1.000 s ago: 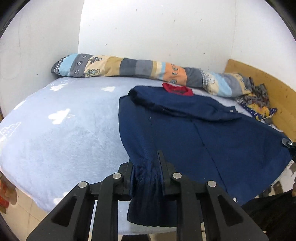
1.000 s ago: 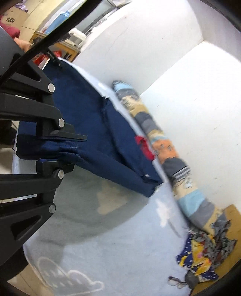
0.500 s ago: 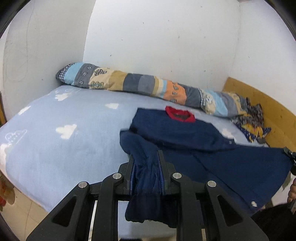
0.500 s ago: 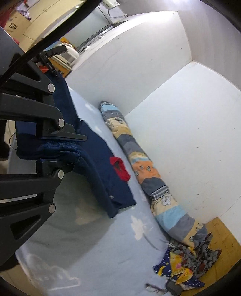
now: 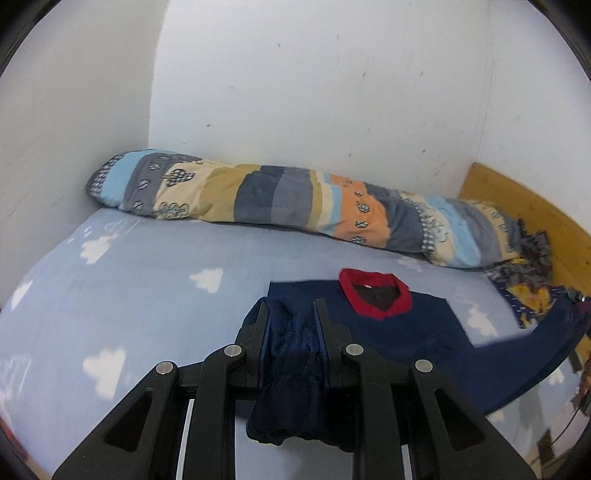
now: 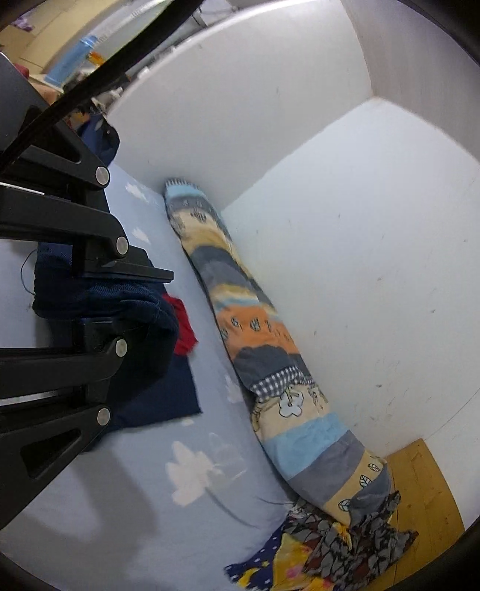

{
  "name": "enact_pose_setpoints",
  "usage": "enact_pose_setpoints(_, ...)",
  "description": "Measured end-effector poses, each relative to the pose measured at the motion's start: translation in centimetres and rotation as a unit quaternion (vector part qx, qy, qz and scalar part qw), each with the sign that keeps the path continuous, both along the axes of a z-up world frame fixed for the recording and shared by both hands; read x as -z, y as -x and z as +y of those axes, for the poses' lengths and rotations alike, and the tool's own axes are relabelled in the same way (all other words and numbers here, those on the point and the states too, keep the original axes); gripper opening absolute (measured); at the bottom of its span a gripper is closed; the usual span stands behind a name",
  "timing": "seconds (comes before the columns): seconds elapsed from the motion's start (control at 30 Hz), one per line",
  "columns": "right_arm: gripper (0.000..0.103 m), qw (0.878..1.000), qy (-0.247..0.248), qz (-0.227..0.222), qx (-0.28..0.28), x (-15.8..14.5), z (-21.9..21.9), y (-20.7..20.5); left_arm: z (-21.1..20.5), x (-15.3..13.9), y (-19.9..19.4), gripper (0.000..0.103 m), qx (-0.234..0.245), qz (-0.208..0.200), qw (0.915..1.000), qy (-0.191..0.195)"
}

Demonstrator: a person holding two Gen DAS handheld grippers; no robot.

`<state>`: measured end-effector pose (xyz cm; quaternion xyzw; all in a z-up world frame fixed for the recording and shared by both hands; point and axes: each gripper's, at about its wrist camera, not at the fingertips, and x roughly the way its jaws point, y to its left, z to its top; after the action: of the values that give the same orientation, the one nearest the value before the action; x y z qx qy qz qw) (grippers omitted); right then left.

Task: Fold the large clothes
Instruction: 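Lift the hem with both grippers and fold it toward the red collar, then lower the hem onto the jacket near the collar and open both grippers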

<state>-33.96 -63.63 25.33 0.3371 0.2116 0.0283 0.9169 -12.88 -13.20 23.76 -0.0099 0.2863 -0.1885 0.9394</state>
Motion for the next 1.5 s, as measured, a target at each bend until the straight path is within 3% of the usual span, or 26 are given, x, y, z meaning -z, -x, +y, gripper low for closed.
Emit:
enact_pose_setpoints(0.13, 0.014, 0.999, 0.013, 0.038, 0.01, 2.9, -3.1, -8.7, -4.7, 2.7, -9.5, 0.021, -0.006, 0.036, 0.9989, -0.029)
enact_pose_setpoints(0.27, 0.015, 0.995, 0.01, 0.097, 0.027, 9.2, -6.6, -17.9, -8.3, 8.1, -18.1, 0.024, -0.021, 0.091, 0.9944, -0.051)
enact_pose_setpoints(0.33, 0.017, 0.99, -0.009, 0.134, 0.043, 13.4, -8.7, -21.8, -9.6, 11.3, -22.3, 0.035, -0.026, 0.123, 0.9901, -0.063)
enact_pose_setpoints(0.37, 0.022, 0.987, -0.022, 0.152, 0.05, 15.3, -9.6, -23.1, -9.9, 12.6, -23.9, 0.048, -0.038, 0.135, 0.9874, -0.072)
enact_pose_setpoints(0.4, 0.027, 0.981, -0.053, 0.175, 0.06, 17.6, -10.6, -24.4, -9.8, 13.7, -25.0, 0.054, -0.049, 0.141, 0.9863, -0.07)
enact_pose_setpoints(0.43, 0.038, 0.975, -0.078, 0.197, 0.065, 19.6, -11.4, -25.3, -9.6, 14.1, -25.6, 0.056, -0.05, 0.142, 0.9867, -0.061)
enact_pose_setpoints(0.5, 0.042, 0.97, -0.097, 0.209, 0.075, 21.5, -12.2, -25.7, -8.8, 14.2, -26.3, 0.064, -0.065, 0.134, 0.9878, -0.045)
enact_pose_setpoints(0.7, 0.046, 0.981, -0.097, 0.164, 0.038, 19.6, -12.5, -24.7, -7.2, 12.4, -24.0, 0.073, -0.056, 0.078, 0.9947, -0.038)
enact_pose_setpoints(0.8, 0.055, 0.986, -0.097, 0.133, 0.025, 17.6, -11.7, -24.2, -8.4, 11.9, -21.7, 0.073, -0.035, 0.046, 0.9976, -0.038)
enact_pose_setpoints(0.93, 0.068, 0.986, -0.127, 0.102, 0.025, 16.6, -11.4, -24.2, -11.7, 12.5, -19.8, 0.073, 0.007, 0.021, 0.9973, -0.07)
enact_pose_setpoints(1.1, 0.071, 0.979, -0.182, 0.083, 0.029, 17.0, -12.1, -23.9, -14.6, 14.4, -19.3, 0.074, 0.037, 0.03, 0.9942, -0.097)
enact_pose_setpoints(1.23, 0.071, 0.966, -0.25, 0.059, 0.018, 17.4, -13.6, -23.1, -15.1, 15.8, -19.7, 0.074, 0.036, 0.04, 0.9931, -0.104)
enact_pose_setpoints(1.37, 0.071, 0.966, -0.255, 0.04, 0.001, 16.7, -13.6, -22.8, -15.0, 16.6, -20.3, 0.074, 0.031, 0.051, 0.9933, -0.098)
enact_pose_setpoints(1.43, 0.072, 0.958, -0.286, 0.027, 0.0, 17.0, -14.2, -22.6, -14.8, 16.9, -20.5, 0.074, 0.029, 0.057, 0.9934, -0.095)
enact_pose_setpoints(1.5, 0.086, 0.947, -0.318, 0.037, 0.019, 18.1, -14.3, -22.3, -14.7, 17.0, -20.7, 0.074, 0.029, 0.06, 0.9932, -0.096)
